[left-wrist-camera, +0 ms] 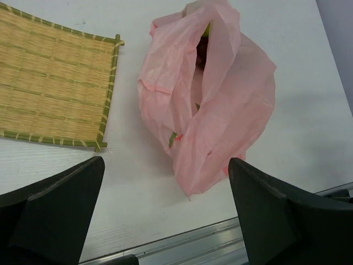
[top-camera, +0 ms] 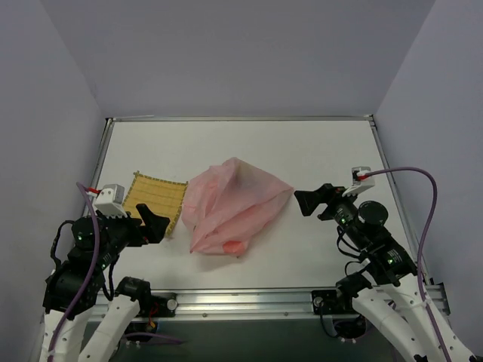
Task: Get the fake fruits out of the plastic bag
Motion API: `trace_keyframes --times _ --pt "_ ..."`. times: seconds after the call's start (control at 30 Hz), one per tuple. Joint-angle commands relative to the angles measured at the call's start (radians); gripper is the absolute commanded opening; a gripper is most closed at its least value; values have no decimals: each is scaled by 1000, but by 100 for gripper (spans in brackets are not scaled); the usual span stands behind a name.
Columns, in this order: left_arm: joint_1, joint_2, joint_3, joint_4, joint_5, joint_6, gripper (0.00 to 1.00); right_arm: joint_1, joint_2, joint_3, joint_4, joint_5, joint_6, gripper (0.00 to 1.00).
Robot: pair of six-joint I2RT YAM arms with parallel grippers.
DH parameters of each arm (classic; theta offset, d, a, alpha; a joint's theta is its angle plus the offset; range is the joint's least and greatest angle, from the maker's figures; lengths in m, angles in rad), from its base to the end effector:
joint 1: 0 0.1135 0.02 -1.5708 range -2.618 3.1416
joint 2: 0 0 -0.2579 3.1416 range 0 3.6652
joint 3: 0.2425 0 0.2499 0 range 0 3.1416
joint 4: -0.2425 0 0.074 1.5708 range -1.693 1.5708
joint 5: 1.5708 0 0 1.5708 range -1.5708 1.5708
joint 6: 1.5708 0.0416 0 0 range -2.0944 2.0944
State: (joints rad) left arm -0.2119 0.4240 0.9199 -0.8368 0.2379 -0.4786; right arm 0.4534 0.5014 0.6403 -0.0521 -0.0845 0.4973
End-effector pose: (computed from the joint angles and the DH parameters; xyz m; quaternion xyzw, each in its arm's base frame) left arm 0.0738 -0.0259 0.3496 -0.0400 0.8129 -0.2851 0.5062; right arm 0.1250 0.0648 0.3405 -0.0163 0.6757 0.3624 0.6418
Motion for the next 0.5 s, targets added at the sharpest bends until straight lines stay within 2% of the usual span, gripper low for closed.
trace_keyframes --times 0.0,0.07,0.1,0.23,0.33,0.43,0.47 --pt "6 -2 8 4 -35 18 94 7 41 16 23 -26 4 87" --pt "6 -5 -10 31 -28 21 94 7 77 25 41 -38 13 84" --pt "6 -7 -13 59 -22 26 94 7 92 33 76 -46 17 78" --pt "6 -22 -50 137 -14 32 94 42 169 41 155 -93 46 66" --pt "6 -19 -97 172 -50 23 94 106 232 42 221 -57 70 64" --pt "12 15 -104 176 -63 15 94 270 330 79 251 76 60 68" --pt "14 24 -108 180 -64 12 94 380 391 90 261 192 49 69"
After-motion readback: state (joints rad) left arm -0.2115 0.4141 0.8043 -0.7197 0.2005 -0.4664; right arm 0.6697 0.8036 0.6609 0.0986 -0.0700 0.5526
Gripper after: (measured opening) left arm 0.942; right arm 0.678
